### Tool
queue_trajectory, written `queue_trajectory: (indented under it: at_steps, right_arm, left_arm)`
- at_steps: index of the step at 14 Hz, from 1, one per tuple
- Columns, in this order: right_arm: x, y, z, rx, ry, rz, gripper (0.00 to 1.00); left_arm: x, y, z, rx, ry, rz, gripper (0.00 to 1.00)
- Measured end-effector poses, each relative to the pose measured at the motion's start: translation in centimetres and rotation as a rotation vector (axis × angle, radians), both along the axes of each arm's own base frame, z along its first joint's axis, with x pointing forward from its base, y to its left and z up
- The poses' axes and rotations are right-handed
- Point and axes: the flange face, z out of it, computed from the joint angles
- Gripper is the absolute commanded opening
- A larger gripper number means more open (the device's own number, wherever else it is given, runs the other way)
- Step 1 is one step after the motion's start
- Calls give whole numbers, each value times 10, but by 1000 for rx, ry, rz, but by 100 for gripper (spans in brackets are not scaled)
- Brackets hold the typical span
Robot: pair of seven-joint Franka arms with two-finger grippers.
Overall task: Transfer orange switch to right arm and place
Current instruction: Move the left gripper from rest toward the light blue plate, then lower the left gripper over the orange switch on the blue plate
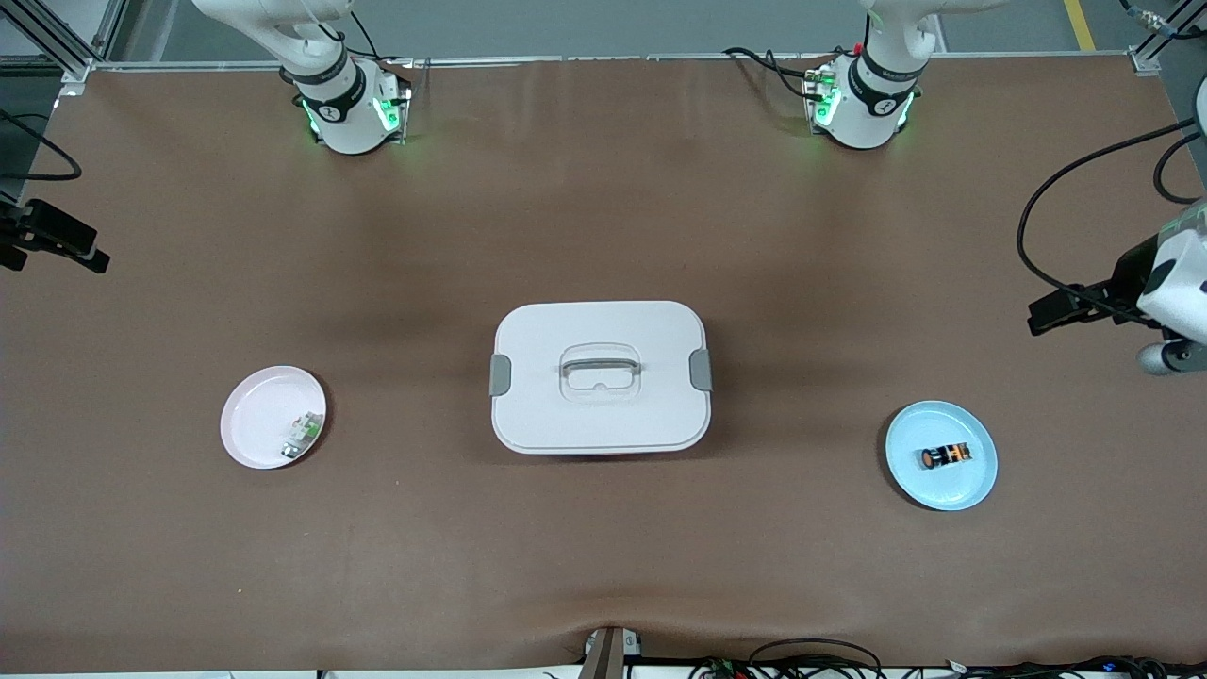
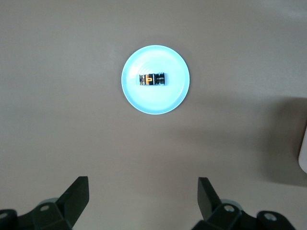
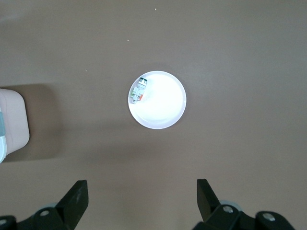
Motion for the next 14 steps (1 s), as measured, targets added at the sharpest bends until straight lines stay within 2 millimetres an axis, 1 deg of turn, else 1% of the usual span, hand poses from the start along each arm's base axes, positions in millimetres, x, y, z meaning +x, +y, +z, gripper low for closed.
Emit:
queue_trajectory:
  at_steps: [2,4,7,9,11,14]
  right_arm:
    - [0,0,0,0,0,0,100]
    - [0,0,0,0,0,0,100]
    - [0,0,0,0,0,0,100]
    - [0,0,0,0,0,0,100]
    - [0,0,0,0,0,0,100]
    - [0,0,0,0,0,0,100]
  left_arm:
    - [6,0,-11,-1,3,-1,100]
    - [10,2,-17,1,5,1,100]
    - [16,20,-29,3,6,27,100]
    - [20,25,-40,2,7,35,100]
    - [24,29,-57,1,-2,39,100]
    - [26,41,-93,-1,-20,52,100]
